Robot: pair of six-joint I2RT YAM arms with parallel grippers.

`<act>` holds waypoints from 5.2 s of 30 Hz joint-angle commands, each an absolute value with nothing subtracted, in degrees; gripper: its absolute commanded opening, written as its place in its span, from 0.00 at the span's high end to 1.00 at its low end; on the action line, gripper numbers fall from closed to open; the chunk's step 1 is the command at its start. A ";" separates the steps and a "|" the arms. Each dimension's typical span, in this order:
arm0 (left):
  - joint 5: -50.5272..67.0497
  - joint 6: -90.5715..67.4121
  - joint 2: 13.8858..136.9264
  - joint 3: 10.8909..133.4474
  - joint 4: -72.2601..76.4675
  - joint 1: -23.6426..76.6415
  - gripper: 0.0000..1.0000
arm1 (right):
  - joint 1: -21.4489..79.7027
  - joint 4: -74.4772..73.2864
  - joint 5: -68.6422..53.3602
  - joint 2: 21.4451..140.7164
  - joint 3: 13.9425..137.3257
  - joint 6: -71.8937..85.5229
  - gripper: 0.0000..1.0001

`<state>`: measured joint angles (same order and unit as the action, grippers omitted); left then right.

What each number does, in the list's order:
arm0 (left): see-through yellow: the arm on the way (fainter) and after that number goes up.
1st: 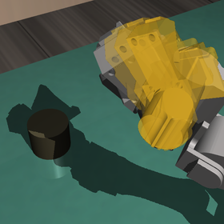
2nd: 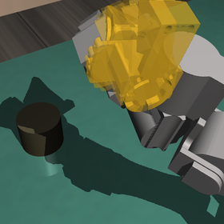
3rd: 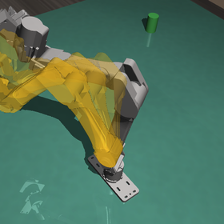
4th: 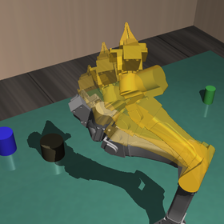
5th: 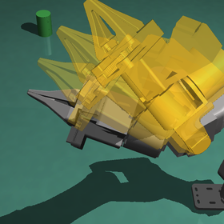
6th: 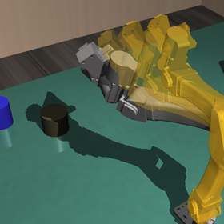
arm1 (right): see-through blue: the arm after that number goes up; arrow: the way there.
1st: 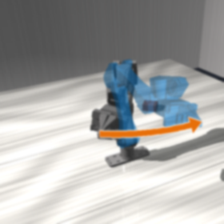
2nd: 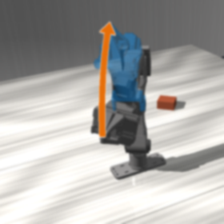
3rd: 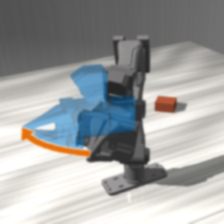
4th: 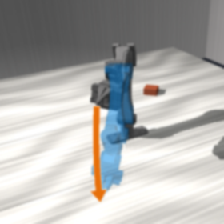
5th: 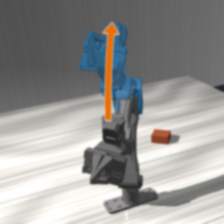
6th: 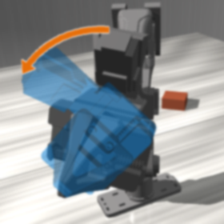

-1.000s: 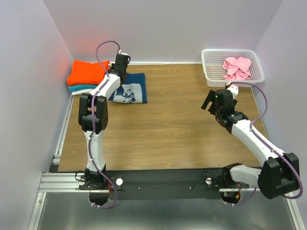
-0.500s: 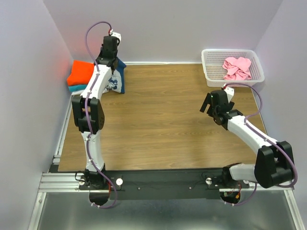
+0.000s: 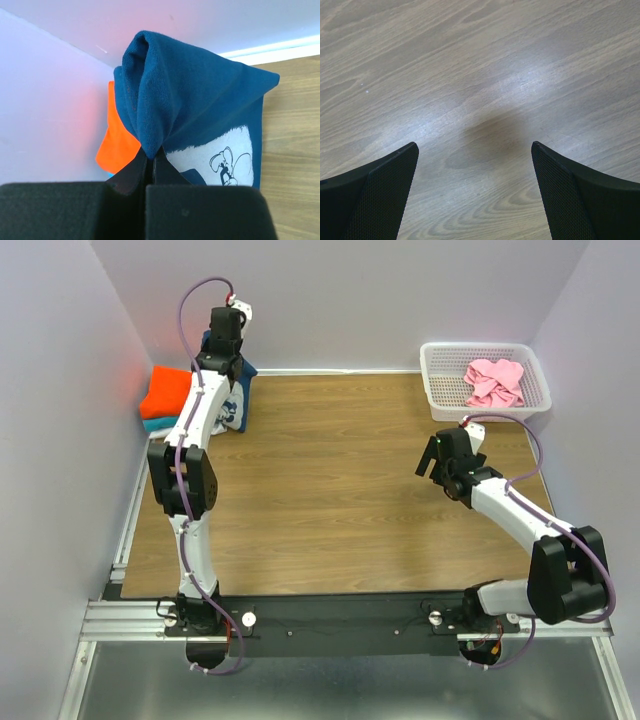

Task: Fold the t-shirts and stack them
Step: Neatly place the folded tshirt to the corner, then reset both grippers

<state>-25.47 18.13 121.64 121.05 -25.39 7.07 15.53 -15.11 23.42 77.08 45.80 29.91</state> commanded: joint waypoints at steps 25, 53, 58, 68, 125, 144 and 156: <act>-24.00 23.29 115.13 125.68 -23.99 4.13 1.00 | 15.29 -16.26 25.23 77.87 47.81 29.88 0.00; -19.60 31.38 127.79 126.30 -12.40 -4.39 1.00 | 15.29 -16.87 24.87 80.95 48.95 29.53 0.00; -19.34 33.04 131.13 127.09 -9.14 -5.71 1.00 | 15.29 -17.23 23.56 82.35 49.48 29.53 0.00; -18.90 30.94 135.17 129.03 -6.25 -8.70 1.00 | 15.29 -17.67 23.64 81.04 50.27 28.83 0.00; 22.68 -16.71 116.91 89.03 1.94 -7.30 0.02 | 15.29 -19.25 22.67 74.01 49.66 28.30 0.00; -5.80 -28.12 55.30 38.96 8.70 15.03 0.02 | 15.29 -18.20 17.05 58.98 37.45 32.69 0.00; -9.75 -31.55 44.13 25.75 8.61 15.64 0.02 | 15.21 -11.96 16.08 45.28 26.11 35.24 0.00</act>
<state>-5.67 -30.33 47.90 25.28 6.68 15.40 15.53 -15.55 16.12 49.21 27.88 33.87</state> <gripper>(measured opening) 0.984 0.998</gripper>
